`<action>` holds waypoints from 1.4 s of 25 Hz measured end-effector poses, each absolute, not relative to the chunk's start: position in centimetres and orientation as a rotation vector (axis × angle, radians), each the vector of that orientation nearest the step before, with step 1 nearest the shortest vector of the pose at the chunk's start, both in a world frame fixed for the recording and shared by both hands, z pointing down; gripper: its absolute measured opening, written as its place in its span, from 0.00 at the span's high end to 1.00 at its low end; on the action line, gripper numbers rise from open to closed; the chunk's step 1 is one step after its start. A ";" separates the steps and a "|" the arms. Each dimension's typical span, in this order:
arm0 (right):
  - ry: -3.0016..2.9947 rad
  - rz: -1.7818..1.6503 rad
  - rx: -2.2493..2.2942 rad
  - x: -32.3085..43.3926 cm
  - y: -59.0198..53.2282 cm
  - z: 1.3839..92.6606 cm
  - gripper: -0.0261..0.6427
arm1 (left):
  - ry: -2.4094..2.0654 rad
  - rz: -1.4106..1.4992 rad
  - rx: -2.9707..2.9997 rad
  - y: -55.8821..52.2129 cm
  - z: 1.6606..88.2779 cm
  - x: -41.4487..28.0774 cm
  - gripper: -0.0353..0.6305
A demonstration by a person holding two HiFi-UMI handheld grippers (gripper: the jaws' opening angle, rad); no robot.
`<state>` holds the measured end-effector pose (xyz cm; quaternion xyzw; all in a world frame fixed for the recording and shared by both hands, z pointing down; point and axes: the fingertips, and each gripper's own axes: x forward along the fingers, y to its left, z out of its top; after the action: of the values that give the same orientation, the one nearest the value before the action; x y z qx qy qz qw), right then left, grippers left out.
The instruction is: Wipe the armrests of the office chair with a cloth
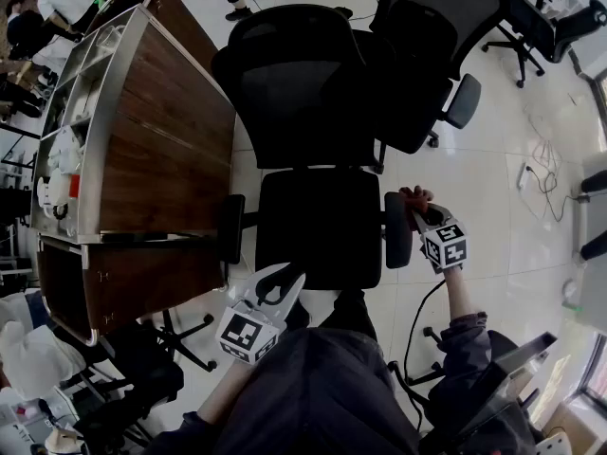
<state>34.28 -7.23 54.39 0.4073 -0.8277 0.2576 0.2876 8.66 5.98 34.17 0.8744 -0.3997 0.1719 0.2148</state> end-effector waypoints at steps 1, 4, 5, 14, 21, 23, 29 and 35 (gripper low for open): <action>-2.201 0.667 1.060 34.4 -8.4 55.5 0.89 | -1.110 0.478 2.426 4.9 34.5 9.4 0.79; -2.171 0.617 0.966 34.5 -11.0 59.0 0.89 | -1.113 0.490 2.423 2.9 35.1 11.3 0.79; -2.160 0.605 0.931 34.3 -11.5 60.2 0.89 | -1.115 0.496 2.416 2.6 35.2 11.7 0.80; -2.075 0.574 0.694 31.7 -11.8 65.4 0.89 | -1.123 0.500 2.348 2.3 36.6 13.5 0.83; -2.057 0.542 0.543 30.2 -1.3 64.2 0.89 | -1.003 0.402 2.419 2.1 35.6 16.6 0.83; -2.056 0.564 0.516 30.1 2.3 63.6 0.89 | -0.981 0.393 2.433 2.4 35.4 17.0 0.83; -2.055 0.650 0.489 30.4 9.3 62.4 0.89 | -0.936 0.395 2.450 3.3 35.6 17.5 0.83; -2.077 0.641 0.456 28.5 7.1 63.3 0.89 | -1.010 0.438 2.426 3.4 35.7 15.1 0.83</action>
<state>28.45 7.14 63.30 0.1841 -0.8378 0.2586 0.4442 15.08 3.39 35.66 0.8848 -0.3683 0.1598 0.2364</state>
